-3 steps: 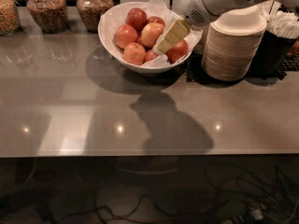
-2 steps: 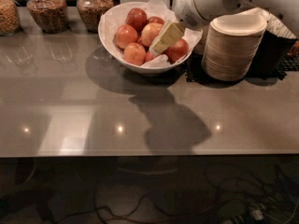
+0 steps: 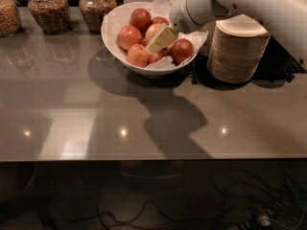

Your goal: Pick apple from white bowl

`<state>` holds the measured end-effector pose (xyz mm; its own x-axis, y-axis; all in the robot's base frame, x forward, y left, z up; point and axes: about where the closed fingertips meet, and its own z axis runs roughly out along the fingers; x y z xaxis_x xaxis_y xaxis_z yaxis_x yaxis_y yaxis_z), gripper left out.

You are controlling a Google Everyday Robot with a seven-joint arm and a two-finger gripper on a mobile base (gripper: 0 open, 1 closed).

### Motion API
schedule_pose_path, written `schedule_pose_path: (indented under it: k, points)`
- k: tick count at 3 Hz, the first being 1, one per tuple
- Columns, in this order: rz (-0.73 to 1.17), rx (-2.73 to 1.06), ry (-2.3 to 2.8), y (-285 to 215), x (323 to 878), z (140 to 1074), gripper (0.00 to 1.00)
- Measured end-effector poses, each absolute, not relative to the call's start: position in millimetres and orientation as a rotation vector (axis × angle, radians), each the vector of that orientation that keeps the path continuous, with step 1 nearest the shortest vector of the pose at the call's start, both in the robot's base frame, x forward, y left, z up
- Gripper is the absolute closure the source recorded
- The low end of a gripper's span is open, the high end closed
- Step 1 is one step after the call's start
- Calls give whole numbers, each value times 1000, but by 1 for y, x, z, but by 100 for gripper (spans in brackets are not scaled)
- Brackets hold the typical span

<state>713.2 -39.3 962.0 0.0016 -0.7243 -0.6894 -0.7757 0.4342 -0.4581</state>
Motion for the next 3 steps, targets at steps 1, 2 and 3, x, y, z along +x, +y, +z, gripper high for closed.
schedule_pose_path:
  k: [1, 2, 3]
  points:
    - [69, -1299, 1751, -38, 722, 953, 18]
    - [69, -1296, 1771, -39, 728, 945, 19]
    - [70, -1293, 1788, -39, 733, 937, 23]
